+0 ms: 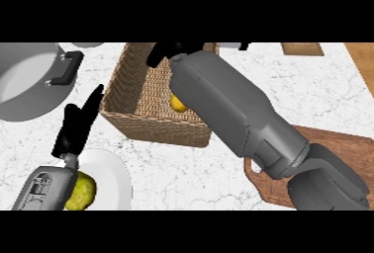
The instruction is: Pick the lemon from the cutting board and place it in the basket
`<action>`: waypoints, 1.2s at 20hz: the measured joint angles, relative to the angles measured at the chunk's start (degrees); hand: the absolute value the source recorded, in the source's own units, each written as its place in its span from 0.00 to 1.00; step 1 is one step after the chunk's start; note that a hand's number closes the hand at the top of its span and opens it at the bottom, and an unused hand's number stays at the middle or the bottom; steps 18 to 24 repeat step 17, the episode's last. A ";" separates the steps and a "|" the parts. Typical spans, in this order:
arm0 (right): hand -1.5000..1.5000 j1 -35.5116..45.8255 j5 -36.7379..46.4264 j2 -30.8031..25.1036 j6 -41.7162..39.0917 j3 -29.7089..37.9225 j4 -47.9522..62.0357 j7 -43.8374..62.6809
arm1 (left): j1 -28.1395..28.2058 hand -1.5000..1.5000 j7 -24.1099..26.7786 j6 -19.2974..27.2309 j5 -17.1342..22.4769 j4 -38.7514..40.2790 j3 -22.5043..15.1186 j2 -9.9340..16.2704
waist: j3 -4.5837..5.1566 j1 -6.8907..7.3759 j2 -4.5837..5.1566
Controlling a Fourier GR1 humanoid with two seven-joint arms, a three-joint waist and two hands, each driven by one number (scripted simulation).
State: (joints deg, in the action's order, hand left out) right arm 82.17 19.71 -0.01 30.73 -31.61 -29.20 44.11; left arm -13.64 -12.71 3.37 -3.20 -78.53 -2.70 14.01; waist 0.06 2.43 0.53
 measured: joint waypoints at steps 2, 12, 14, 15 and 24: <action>0.00 -0.32 0.73 -0.08 3.88 0.57 0.12 -1.03 | -0.07 0.50 0.40 0.01 0.00 0.52 0.45 0.06 | 0.00 -0.35 -0.04; 0.00 -3.97 4.15 -5.50 12.32 5.04 -5.32 2.91 | 1.09 0.50 0.84 -1.03 1.29 1.16 3.68 1.96 | -0.06 -3.16 -0.97; 0.00 -6.54 3.92 -8.07 12.03 5.96 -8.90 3.85 | 1.61 0.50 0.30 -1.12 1.38 0.55 3.92 2.16 | -0.09 -3.69 -1.18; 0.00 -8.30 3.76 -9.25 11.97 6.22 -11.32 4.04 | 1.69 0.50 0.33 -0.74 1.09 0.85 3.89 1.90 | -0.10 -4.12 -1.29; 0.00 -12.44 3.26 -12.04 11.10 6.25 -16.80 4.58 | 2.05 0.50 -0.05 -0.42 1.00 0.44 4.12 1.93 | -0.12 -4.97 -1.59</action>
